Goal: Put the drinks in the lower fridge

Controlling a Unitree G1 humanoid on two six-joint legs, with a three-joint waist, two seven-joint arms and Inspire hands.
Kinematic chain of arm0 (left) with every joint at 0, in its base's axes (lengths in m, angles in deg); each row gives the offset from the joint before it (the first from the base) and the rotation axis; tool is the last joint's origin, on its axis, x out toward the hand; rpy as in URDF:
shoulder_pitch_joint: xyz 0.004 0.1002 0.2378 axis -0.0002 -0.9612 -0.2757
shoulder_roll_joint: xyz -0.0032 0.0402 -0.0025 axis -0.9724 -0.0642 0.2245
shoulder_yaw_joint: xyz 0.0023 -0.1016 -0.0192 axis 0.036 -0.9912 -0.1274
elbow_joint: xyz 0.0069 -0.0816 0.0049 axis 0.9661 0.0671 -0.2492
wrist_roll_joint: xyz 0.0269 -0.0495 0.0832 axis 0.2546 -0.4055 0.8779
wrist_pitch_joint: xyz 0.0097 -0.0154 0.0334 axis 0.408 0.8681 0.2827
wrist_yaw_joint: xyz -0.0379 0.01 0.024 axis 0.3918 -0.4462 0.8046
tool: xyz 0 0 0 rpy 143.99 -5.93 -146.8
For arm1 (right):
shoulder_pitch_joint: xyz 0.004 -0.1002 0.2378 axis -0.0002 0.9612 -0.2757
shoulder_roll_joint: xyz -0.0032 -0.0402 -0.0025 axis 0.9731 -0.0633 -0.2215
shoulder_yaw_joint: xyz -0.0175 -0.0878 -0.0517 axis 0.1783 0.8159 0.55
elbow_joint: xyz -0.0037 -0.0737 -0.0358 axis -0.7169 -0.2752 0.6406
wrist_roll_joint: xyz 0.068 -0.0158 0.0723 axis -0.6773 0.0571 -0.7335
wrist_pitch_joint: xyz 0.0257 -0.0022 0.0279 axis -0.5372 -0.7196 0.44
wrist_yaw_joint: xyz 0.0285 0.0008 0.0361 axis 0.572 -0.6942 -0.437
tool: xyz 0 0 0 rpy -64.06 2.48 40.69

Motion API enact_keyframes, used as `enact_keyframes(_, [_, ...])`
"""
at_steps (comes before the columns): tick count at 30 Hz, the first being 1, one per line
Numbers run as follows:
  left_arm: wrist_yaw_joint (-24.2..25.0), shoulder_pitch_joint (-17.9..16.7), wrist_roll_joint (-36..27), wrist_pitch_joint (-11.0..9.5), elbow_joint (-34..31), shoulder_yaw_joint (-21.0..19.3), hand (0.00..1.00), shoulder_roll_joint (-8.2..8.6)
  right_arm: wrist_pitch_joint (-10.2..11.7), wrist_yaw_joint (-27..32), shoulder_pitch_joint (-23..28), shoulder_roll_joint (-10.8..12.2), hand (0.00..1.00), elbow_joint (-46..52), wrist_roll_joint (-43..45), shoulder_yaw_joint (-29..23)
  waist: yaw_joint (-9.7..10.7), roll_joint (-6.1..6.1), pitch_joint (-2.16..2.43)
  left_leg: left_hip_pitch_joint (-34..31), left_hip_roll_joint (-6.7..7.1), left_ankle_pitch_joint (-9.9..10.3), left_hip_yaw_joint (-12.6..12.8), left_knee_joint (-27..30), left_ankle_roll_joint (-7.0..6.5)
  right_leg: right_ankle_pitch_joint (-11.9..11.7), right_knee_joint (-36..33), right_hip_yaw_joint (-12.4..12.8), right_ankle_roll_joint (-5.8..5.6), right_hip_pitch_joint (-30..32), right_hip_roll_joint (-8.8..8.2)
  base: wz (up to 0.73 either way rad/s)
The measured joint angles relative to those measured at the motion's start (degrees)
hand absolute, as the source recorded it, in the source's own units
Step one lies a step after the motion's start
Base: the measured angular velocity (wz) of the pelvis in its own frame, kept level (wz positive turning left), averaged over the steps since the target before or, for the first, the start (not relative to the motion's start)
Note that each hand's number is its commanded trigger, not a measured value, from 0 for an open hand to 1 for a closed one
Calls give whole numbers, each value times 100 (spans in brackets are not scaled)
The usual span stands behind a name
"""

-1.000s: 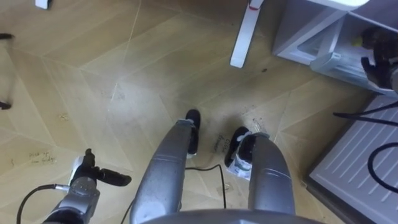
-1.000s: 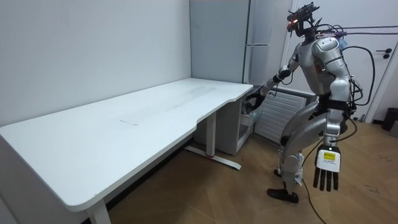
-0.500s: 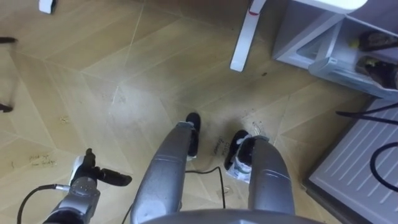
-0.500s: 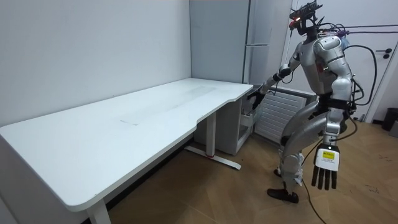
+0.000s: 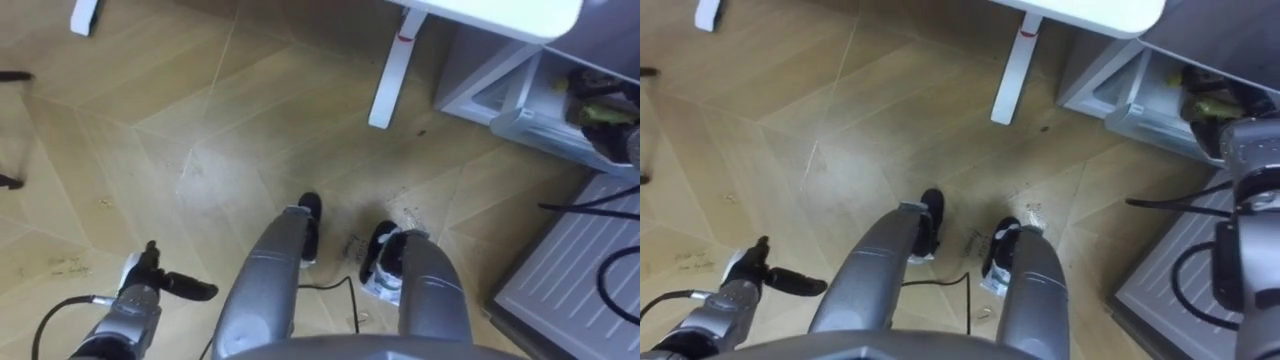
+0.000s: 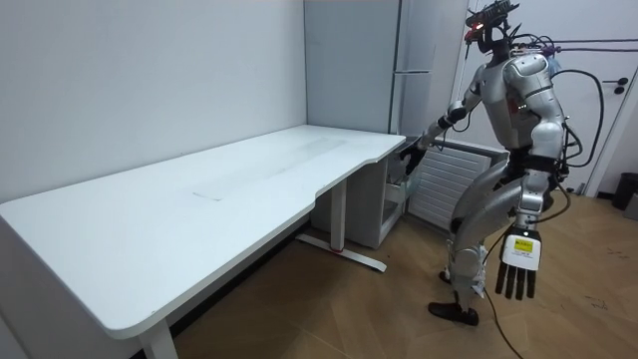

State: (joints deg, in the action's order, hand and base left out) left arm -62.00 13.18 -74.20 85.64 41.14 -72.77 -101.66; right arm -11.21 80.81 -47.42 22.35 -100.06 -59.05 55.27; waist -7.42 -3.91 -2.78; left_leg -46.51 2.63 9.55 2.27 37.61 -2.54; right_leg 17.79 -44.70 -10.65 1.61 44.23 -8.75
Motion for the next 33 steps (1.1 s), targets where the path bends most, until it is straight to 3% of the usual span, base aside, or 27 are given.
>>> enact_keyframes(10, [365, -18, -9, 20, 138, -6, 0, -27, -43, -628, 489, 102, 0, -103, 595, 57, 82, 28, 2, 564, -101, 120, -78, -110, 44, -49, 422, -50, -39, -690, 185, -4])
enact_keyframes(13, [445, -11, 3, 17, 160, -12, 0, -26, 60, -816, 774, 165, 0, -120, 742, 55, 110, 58, 17, 845, -131, 122, -82, -255, 42, -94, 649, -92, -53, -1015, 225, 0])
enact_keyframes(17, [504, -64, 13, 14, 203, -23, 0, -10, 207, -1081, 1459, 644, 0, 91, 925, 47, 218, 178, 104, 1393, -240, 119, -72, -619, 49, -299, 1318, -142, -71, -1686, 407, -6])
enact_keyframes(21, [491, -212, 10, -13, 202, -180, 0, 115, 212, -1403, 2406, 1116, 0, 198, 899, 55, 319, 379, 239, 2227, -210, 105, -75, -1178, 46, -455, 2062, -148, -151, -2585, 476, -4])
enact_keyframes(23, [474, -332, 11, -36, 109, -268, 0, 153, 212, -1525, 2755, 1324, 0, 252, 937, 55, 454, 415, 263, 2543, -183, 72, -62, -1433, 39, -480, 2318, -173, -182, -2914, 470, 3])
enact_keyframes(27, [452, -620, 151, -163, -104, -561, 0, 264, 231, -1721, 3116, 1681, 0, 260, 1072, 128, 601, 367, 255, 3166, -175, 43, 71, -1916, 60, -546, 2728, -84, -190, -3433, 492, -14])
enact_keyframes(33, [341, -588, 629, -335, -134, -681, 0, 533, 305, -1953, 3437, 2069, 0, 44, 1954, 218, 740, 300, 241, 3807, -132, 38, 70, -2307, 77, -584, 3210, -105, -213, -4107, 519, 1])
